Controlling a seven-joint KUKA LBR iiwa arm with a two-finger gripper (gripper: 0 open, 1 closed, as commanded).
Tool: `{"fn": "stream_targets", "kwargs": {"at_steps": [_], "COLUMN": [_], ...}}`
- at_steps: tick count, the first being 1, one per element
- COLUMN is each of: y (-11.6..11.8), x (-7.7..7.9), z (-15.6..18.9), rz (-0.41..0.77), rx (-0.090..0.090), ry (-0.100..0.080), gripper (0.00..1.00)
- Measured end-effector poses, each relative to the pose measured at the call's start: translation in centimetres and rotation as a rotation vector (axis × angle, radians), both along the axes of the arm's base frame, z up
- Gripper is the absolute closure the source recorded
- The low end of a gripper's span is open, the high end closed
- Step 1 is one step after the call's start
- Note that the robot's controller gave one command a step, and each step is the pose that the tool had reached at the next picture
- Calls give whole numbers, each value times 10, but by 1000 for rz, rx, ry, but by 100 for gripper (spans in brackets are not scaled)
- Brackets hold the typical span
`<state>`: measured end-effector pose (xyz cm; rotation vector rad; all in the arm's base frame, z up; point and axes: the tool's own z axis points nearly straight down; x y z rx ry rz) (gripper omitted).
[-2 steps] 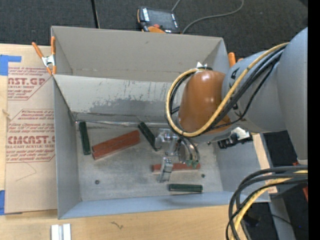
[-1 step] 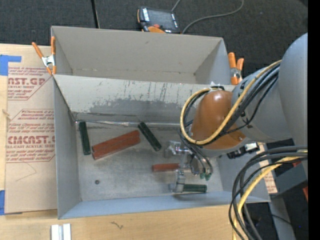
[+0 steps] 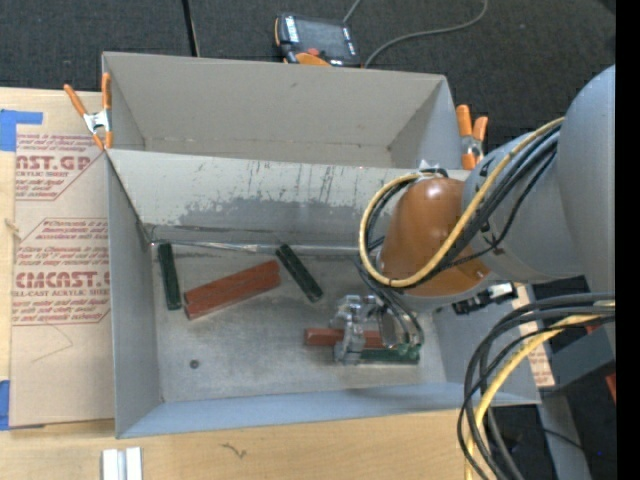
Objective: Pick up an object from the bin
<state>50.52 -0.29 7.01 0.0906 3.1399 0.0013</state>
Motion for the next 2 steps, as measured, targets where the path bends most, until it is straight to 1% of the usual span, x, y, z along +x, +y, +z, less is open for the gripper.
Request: {"fn": "stream_targets", "kwargs": {"at_steps": [1,2], "y": [-24,-30], "x": [51,57], "z": [32,168], "rz": [-121,-149], "rx": [-1,0], "ry": [-6,-11], "gripper": [100,100]}}
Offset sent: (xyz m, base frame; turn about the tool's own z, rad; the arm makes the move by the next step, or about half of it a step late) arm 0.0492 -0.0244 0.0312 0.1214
